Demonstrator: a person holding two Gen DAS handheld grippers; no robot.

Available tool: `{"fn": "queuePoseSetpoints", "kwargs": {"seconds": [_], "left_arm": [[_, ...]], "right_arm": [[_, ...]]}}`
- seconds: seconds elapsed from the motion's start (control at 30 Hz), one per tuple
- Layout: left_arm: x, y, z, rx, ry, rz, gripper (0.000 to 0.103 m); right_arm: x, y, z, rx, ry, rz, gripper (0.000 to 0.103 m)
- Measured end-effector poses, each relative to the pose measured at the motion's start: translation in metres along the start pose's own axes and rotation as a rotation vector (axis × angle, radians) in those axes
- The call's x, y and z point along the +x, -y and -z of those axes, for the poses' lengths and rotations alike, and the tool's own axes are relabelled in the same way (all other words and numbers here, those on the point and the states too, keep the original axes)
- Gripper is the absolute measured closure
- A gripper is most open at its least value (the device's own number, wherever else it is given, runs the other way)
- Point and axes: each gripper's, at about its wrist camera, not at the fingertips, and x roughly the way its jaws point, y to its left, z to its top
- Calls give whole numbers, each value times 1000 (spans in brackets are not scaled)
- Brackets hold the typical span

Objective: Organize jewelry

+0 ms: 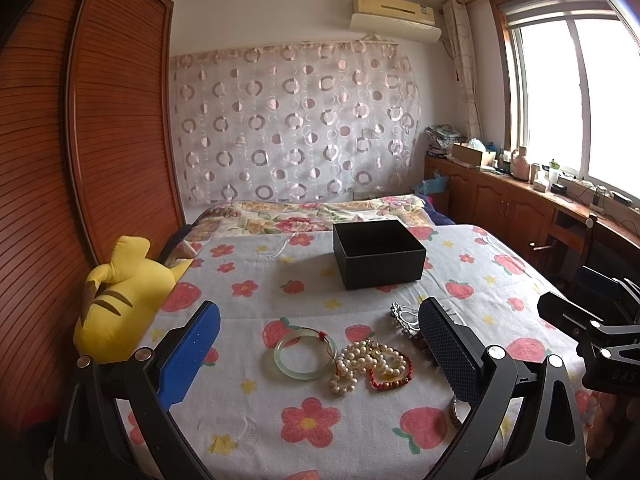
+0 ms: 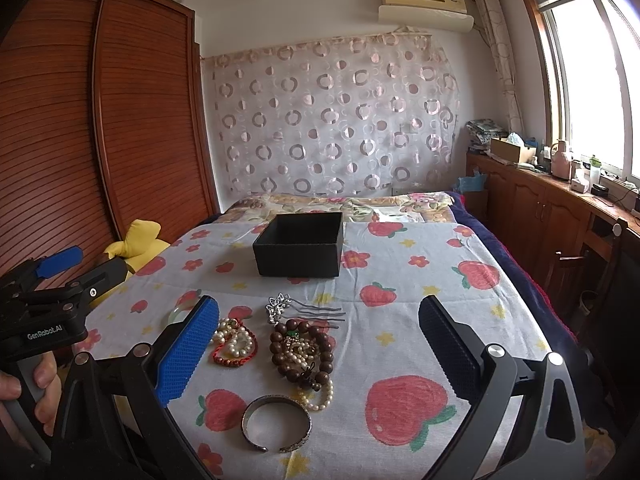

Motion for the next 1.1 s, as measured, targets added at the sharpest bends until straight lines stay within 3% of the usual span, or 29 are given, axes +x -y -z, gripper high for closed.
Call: {"fn": "queuePoseSetpoints", "kwargs": {"seconds": [1.1], "left_arm": [[-1,-1,-2,5,8,-1,7]], "right_arm": [[-1,0,-1,1,0,-2,2]]}}
